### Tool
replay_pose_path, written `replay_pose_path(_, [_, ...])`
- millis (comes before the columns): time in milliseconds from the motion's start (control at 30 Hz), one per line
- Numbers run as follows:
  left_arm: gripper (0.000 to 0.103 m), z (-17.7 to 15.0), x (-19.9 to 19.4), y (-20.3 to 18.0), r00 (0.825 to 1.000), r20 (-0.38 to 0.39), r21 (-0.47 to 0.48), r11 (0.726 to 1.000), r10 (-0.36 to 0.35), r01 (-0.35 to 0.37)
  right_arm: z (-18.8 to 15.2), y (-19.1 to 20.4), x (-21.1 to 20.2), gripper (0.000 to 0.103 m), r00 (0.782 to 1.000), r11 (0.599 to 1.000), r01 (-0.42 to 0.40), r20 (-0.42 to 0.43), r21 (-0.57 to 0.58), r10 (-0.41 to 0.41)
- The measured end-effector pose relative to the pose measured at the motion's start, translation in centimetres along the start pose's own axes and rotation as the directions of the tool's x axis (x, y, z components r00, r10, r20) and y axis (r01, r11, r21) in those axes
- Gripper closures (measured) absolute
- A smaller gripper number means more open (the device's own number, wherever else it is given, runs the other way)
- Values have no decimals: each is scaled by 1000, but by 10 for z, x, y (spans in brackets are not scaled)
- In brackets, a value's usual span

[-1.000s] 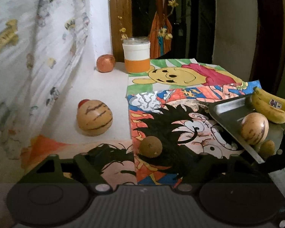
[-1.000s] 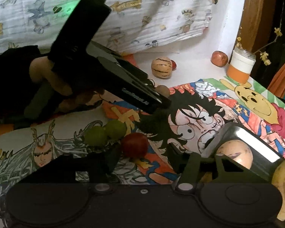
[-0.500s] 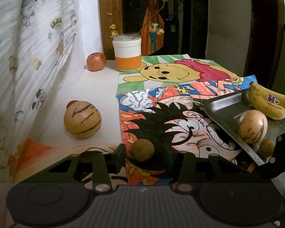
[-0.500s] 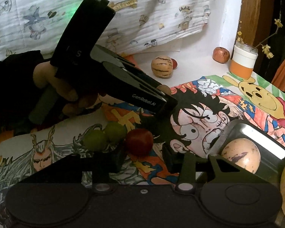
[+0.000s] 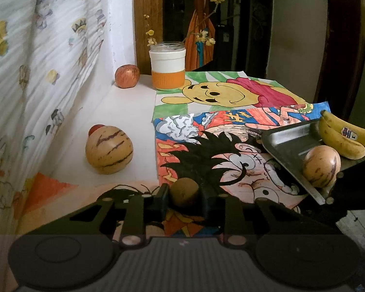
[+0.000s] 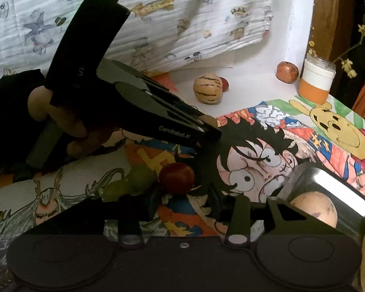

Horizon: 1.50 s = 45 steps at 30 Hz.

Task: Organize fruits
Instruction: 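Grasp the small brown fruit with the left tool while the right tool grasps the red tomato, then carry the brown fruit with the left tool while the right tool carries the tomato over the tray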

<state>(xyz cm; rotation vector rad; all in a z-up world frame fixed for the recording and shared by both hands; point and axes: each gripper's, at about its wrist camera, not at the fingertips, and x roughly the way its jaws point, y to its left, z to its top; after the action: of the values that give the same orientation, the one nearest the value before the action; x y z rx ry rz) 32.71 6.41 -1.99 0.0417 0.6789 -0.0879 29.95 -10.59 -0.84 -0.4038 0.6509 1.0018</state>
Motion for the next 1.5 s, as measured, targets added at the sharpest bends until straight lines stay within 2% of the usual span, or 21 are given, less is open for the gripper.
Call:
replay_pose_path(133, [73, 0, -2, 1, 1000, -1, -10, 1000, 0, 0, 2, -1, 4, 59, 1000, 1000, -6, -1, -23, 6])
replay_pose_path(400, [73, -1, -5, 18, 998, 5, -78, 995, 57, -56, 5, -3, 8, 59, 1000, 1000, -9, -10, -7, 9])
replay_pose_path(667, [73, -5, -7, 38, 997, 6, -144, 986, 82, -80, 11, -16, 12, 59, 998, 993, -56, -3, 108, 56])
replay_pose_path(767, [73, -6, -8, 43, 996, 12, -166, 983, 83, -80, 15, -17, 16, 58, 997, 987, -79, -1, 143, 80])
replay_pose_path(1000, [73, -8, -9, 50, 997, 18, -198, 978, 72, -67, 22, -14, 27, 57, 997, 985, -70, -4, 158, 71])
replay_pose_path(1067, [73, -8, -9, 50, 997, 19, -202, 977, 70, -65, 22, -14, 29, 60, 998, 986, -64, -3, 156, 65])
replay_pose_path(1133, [73, -8, -10, 50, 997, 20, -205, 977, 68, -63, 22, -13, 29, 68, 998, 986, -62, 0, 155, 63])
replay_pose_path(1200, [73, -7, -11, 50, 997, 23, -206, 977, 68, -61, 22, -13, 28, 69, 998, 985, -60, 0, 162, 60])
replay_pose_path(1367, [73, -4, -18, 43, 998, 30, -203, 978, 56, -48, 17, -14, 20, 69, 999, 983, -40, 9, 181, 39])
replay_pose_path(1500, [73, -2, -25, 32, 998, 35, -198, 980, 43, -35, 13, -17, -1, 69, 999, 977, -23, 38, 212, 15])
